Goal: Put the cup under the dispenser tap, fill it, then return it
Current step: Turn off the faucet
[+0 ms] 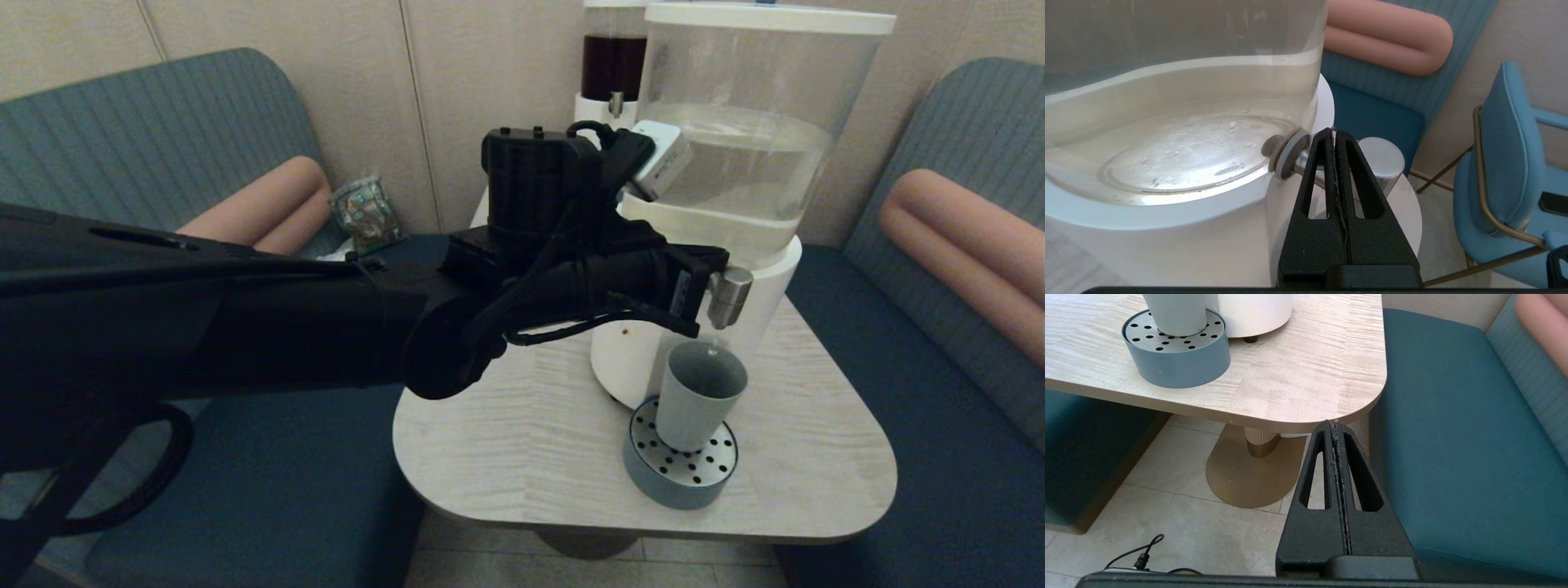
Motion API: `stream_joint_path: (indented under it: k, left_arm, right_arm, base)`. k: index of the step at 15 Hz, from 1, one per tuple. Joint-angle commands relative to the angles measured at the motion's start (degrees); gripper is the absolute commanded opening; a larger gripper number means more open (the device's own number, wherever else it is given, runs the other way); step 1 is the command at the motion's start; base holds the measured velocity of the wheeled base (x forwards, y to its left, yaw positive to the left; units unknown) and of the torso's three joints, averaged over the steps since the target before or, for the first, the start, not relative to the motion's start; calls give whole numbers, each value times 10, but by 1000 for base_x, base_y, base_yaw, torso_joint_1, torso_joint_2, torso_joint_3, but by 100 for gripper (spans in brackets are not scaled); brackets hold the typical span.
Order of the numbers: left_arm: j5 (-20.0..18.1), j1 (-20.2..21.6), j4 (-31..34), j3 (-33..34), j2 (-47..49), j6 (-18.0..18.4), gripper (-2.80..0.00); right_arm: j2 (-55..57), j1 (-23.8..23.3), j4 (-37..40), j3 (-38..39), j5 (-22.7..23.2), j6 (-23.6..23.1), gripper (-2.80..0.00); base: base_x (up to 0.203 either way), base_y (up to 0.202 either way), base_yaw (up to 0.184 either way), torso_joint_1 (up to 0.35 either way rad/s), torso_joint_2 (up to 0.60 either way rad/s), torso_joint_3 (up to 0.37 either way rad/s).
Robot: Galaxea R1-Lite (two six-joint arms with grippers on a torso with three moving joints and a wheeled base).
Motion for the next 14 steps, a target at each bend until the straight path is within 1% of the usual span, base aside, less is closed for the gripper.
stream_joint_path:
  k: [1,5,7,10,14]
  left_arm:
    - [-2,0,0,-3,14,-2,-280]
    - [-4,-2,-12,-16,39,-7,-280]
    - [-5,-8,-23,-30,55,-18,-280]
    - [-8,-14,-26,-48,74,-22,-280]
    - [-15,-17,-40,-68,96,-40,-280]
  right_arm:
    - [-1,0,0,0,0,0,-280]
    - [-1,0,0,0,0,-1,-280]
    - [-1,0,0,0,0,-1,-280]
    - [-1,0,0,0,0,-1,-280]
    - [-1,0,0,0,0,-1,-280]
  base:
    - [0,0,0,0,0,0]
    - [0,0,0,0,0,0]
    - [0,0,0,0,0,0]
    - [0,0,0,0,0,0]
    - [0,0,0,0,0,0]
